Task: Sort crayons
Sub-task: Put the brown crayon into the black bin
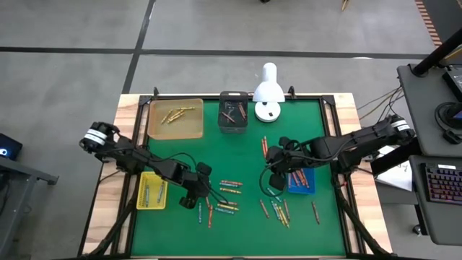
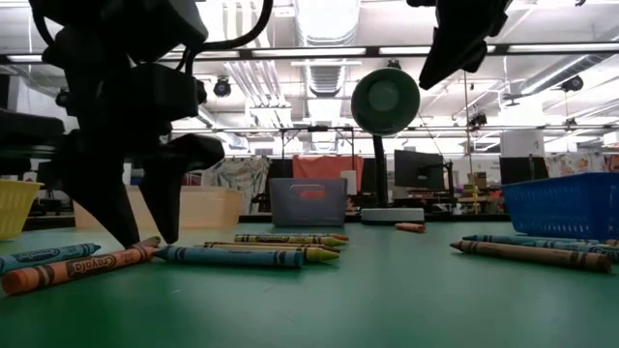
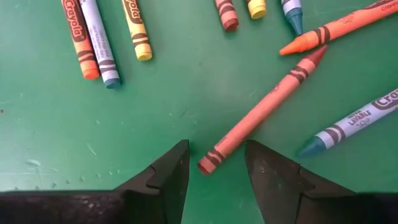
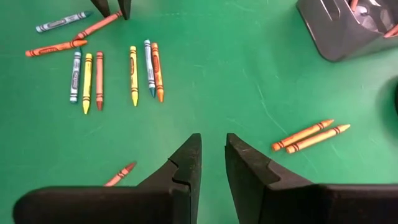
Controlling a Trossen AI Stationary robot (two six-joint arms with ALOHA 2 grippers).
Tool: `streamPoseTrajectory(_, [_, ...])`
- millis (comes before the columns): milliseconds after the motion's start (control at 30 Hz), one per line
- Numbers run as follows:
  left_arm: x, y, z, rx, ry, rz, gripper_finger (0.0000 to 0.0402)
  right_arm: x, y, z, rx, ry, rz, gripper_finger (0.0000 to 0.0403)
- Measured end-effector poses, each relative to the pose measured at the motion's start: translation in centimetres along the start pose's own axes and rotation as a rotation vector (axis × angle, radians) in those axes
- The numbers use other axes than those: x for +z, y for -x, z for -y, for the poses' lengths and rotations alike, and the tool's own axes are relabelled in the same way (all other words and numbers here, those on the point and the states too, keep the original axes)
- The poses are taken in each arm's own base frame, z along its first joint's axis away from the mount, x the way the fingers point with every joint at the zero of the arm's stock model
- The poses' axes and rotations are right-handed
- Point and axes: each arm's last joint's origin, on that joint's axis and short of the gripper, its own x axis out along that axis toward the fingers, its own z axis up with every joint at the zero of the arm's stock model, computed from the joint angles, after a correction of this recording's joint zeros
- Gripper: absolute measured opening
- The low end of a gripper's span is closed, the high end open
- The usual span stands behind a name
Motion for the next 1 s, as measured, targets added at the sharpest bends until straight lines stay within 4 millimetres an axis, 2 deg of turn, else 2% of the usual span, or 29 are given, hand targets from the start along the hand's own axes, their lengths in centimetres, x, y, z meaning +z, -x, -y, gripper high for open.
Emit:
streamPoseTrajectory(467, [-0.3, 0.0, 0.1, -0.004, -0.002, -0.023, 0.0010, 0.1, -0.4, -0.2, 0.020, -0.008, 0.041, 0.0059])
streamPoseTrajectory(767, [-0.6, 1.1, 0.0, 0.016, 0.023, -0.033, 0.0002, 0.1, -1.1, -0.4, 0.050, 0.039, 0.107, 0.0057])
streamPoseTrajectory(900, [-0.3, 2.6, -0.1, 0.039, 0.031, 0.038, 0.0001, 0.0, -2.2, -0.6, 0.086, 0.097, 0.209, 0.0057])
streamPoseTrajectory(1000, [-0.5, 4.1, -0.1, 0.079, 0.055, 0.116, 0.0001, 0.0, -3.1, -0.7, 0.121, 0.150, 0.348, 0.0057])
